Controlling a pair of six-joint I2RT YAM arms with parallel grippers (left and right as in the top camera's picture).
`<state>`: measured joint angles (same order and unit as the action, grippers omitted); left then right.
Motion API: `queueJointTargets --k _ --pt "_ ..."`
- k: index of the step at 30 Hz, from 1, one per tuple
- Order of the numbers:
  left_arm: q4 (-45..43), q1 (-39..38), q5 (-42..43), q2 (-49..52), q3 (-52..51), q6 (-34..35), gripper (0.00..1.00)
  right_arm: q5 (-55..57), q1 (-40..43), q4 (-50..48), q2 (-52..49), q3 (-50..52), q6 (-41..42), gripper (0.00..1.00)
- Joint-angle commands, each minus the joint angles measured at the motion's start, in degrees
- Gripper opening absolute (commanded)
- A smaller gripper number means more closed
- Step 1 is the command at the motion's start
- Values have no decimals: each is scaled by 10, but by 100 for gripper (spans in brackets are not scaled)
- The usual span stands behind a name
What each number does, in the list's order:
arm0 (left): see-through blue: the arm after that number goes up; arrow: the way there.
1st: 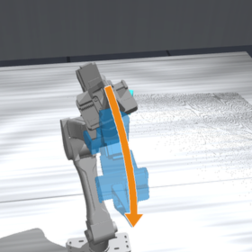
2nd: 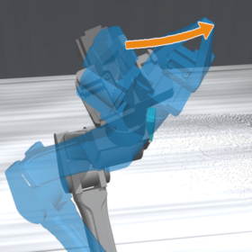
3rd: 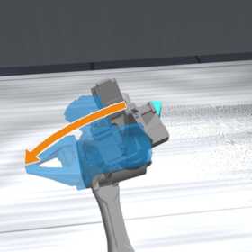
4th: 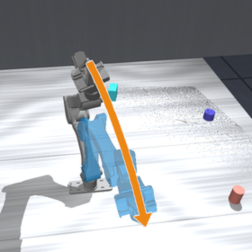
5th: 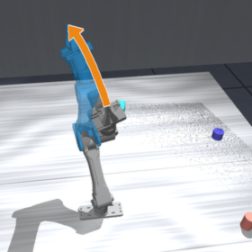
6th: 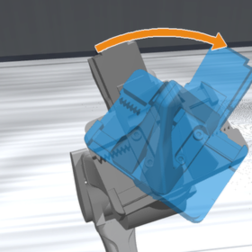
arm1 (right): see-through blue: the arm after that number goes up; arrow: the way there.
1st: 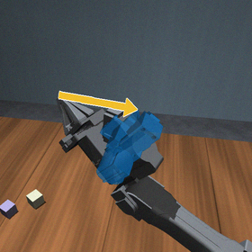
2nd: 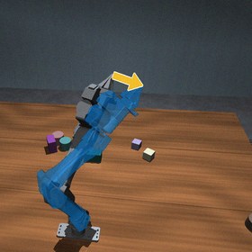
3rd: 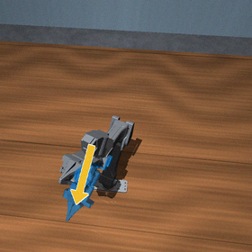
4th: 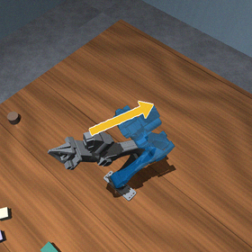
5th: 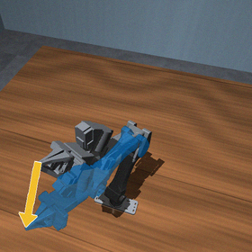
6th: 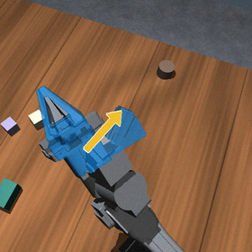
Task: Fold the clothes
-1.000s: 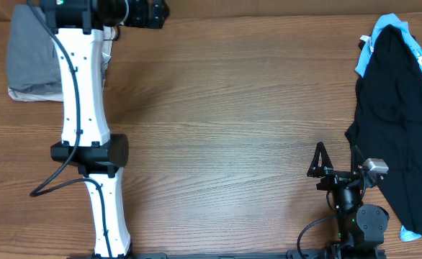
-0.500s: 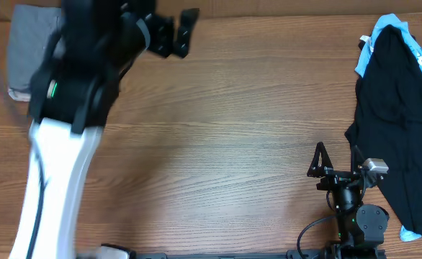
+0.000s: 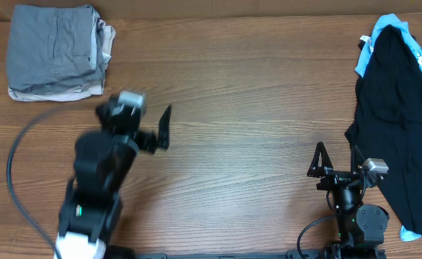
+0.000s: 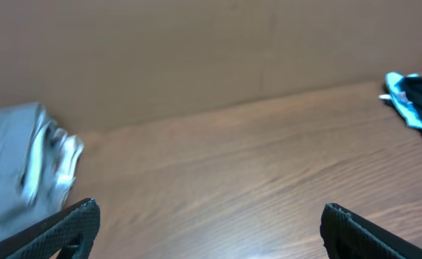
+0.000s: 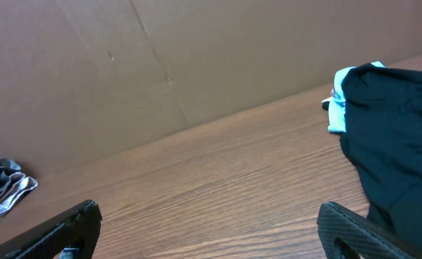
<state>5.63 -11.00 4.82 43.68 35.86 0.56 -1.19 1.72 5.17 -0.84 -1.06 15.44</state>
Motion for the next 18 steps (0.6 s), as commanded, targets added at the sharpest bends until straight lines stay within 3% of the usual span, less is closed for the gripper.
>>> queueJointTargets --k 1,9,18 --pt "-22 26 -8 -94 -93 41 100 5 -5 -3 7 6 3 100" --pt "-44 63 -21 -272 -256 48 100 5 -5 -3 7 6 3 100" --pt "-41 71 -54 -393 -347 47 100 5 -5 -3 7 6 3 100"
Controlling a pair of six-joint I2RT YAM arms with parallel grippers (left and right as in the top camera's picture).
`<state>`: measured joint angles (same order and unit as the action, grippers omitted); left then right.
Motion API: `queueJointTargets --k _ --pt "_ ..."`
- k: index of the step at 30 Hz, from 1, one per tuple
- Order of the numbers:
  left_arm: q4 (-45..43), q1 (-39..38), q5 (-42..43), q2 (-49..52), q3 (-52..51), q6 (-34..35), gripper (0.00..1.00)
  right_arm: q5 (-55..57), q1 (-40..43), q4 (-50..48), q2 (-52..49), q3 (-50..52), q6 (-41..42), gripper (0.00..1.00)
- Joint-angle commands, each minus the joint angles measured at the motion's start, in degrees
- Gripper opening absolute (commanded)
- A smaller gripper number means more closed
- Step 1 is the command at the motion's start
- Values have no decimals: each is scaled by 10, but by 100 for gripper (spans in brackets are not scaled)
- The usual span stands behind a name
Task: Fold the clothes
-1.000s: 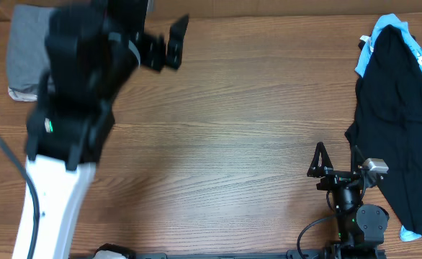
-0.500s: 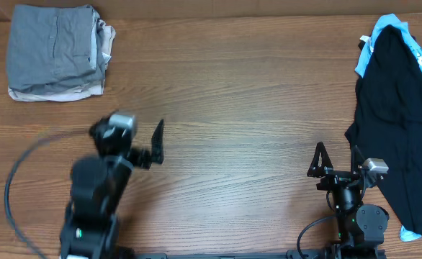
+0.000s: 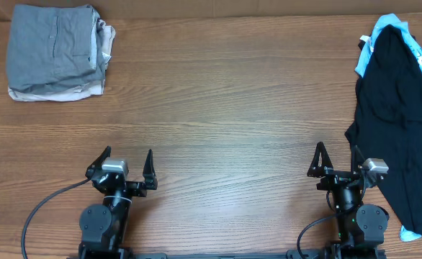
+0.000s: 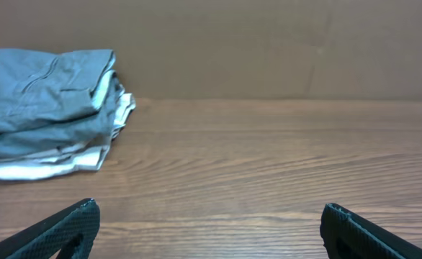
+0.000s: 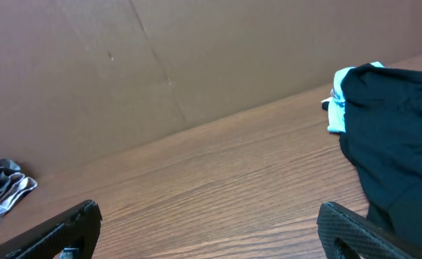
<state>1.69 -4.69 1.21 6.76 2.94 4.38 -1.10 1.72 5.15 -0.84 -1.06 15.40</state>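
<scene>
A stack of folded grey and pale clothes (image 3: 55, 52) lies at the table's far left corner, and shows at the left of the left wrist view as the folded stack (image 4: 49, 108). An unfolded black garment with light blue trim (image 3: 398, 115) lies along the right edge; its near end, the black garment (image 5: 391, 144), shows in the right wrist view. My left gripper (image 3: 122, 162) rests open near the front edge at the left, holding nothing. At the front right my right gripper (image 3: 337, 158) is open and empty, just left of the black garment.
The wooden table (image 3: 232, 108) spreads between the two piles. A brown cardboard wall (image 4: 218, 43) stands along the far edge.
My left arm has drawn back from mid-table, near the folded stack, to the front edge and now faces straight ahead. The right arm and both piles have not moved.
</scene>
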Motion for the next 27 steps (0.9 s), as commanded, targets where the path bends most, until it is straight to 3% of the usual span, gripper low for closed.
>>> queueJointTargets --k 1,27 --pt "3 12 -18 -33 -25 9 100 4 -5 -3 7 6 3 100" --pt "27 25 -16 -65 -27 3 100 4 -5 -3 7 6 3 100"
